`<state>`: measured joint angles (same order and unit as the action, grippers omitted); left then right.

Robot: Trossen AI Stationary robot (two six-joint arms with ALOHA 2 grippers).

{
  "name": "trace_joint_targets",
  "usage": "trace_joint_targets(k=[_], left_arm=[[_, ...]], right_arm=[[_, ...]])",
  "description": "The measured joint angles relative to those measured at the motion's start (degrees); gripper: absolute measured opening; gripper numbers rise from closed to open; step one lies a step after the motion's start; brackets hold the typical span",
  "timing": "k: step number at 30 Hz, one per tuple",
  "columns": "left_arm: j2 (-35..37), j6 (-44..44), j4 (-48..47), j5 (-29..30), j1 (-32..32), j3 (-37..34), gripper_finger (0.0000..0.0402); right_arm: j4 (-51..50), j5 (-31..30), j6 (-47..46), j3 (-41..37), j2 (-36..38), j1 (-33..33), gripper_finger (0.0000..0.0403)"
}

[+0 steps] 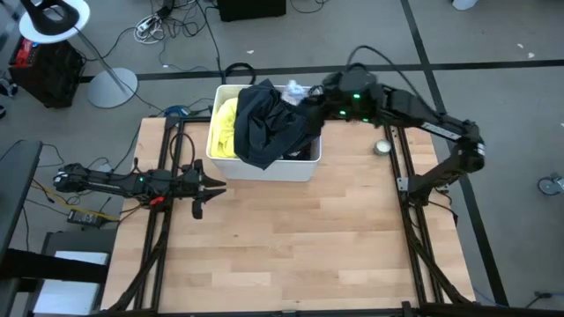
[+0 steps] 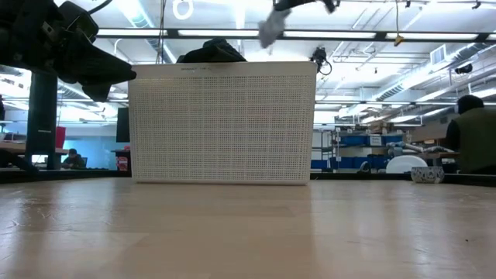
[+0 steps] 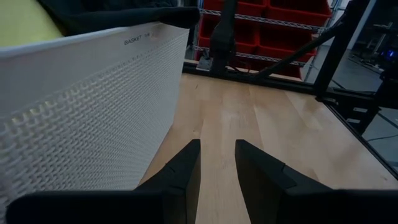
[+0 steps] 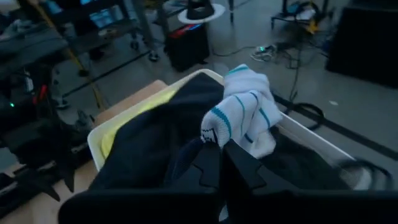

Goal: Sort clothes
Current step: Put the white blue socks into the laundry organizer

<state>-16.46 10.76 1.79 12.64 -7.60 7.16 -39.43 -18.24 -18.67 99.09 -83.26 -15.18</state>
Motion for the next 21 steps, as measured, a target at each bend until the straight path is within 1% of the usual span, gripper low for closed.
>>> trace_joint_targets(k=[6,10,13,16,21], left_arm=[[0.0,0.0,0.0,0.0,0.0,0.0,0.0106],[0.0,0.0,0.0,0.0,0.0,0.0,0.0106],[0.0,0.0,0.0,0.0,0.0,0.0,0.0106],[0.0,0.0,0.0,0.0,0.0,0.0,0.0106],[0.0,0.0,0.0,0.0,0.0,0.0,0.0106]], right_arm=[[4.3,6.1,5.3,8.0,-10.3,-0.8,0.0001],[4.8,9.7,7.2,14.6,-17.9,-1.9,0.0001],[4.9,12.7,8.0,18.1,-23.3,-3.0,0.0001],[4.8,15.2,8.8,19.1,-28.1,-4.1,0.0001],[1.3,15.5,8.2,19.1,-36.0,-6.3,0.0001]])
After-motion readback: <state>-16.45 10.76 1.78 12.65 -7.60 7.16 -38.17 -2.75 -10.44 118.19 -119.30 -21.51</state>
